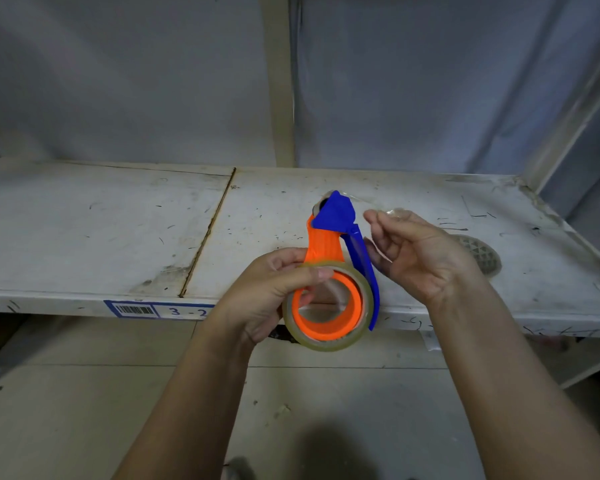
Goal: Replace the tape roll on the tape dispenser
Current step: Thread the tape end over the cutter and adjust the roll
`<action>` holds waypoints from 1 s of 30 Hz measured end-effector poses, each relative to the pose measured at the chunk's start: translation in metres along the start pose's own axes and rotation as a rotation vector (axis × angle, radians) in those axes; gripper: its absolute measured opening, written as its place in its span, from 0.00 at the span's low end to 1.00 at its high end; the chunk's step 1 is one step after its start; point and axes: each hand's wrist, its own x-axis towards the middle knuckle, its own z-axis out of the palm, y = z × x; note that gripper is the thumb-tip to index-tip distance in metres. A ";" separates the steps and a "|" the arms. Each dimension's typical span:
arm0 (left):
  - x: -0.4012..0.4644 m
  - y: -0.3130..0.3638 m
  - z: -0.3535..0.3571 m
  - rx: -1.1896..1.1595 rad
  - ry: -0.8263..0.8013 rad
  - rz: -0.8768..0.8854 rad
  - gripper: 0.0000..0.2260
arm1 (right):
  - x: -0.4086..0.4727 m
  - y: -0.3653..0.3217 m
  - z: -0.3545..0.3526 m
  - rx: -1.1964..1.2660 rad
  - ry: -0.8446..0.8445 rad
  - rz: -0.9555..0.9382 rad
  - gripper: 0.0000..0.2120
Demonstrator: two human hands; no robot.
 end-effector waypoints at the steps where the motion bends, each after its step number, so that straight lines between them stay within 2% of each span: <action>1: 0.000 0.000 0.000 -0.018 0.008 -0.003 0.23 | 0.000 0.002 0.001 -0.090 0.010 -0.013 0.06; 4: 0.001 -0.002 0.002 -0.021 0.032 0.019 0.20 | 0.000 0.005 0.004 -0.195 0.076 0.041 0.02; 7: 0.001 -0.002 0.003 -0.008 0.040 0.045 0.21 | 0.001 0.004 0.004 -0.182 0.136 0.107 0.06; 11: 0.002 -0.005 0.004 -0.003 0.046 0.068 0.26 | 0.000 0.007 0.003 -0.317 0.029 0.209 0.08; 16: 0.004 -0.006 0.003 -0.059 0.082 0.088 0.22 | 0.001 0.012 -0.002 -0.552 -0.052 0.218 0.13; 20: 0.003 -0.003 -0.002 -0.045 0.091 0.106 0.24 | 0.003 0.018 -0.005 -0.619 -0.106 0.237 0.17; 25: 0.004 -0.006 0.000 -0.023 0.104 0.099 0.19 | 0.005 0.023 -0.005 -0.476 -0.114 0.214 0.05; 30: 0.005 -0.004 -0.003 -0.050 0.120 0.091 0.23 | 0.006 0.027 0.001 -0.375 -0.074 0.152 0.10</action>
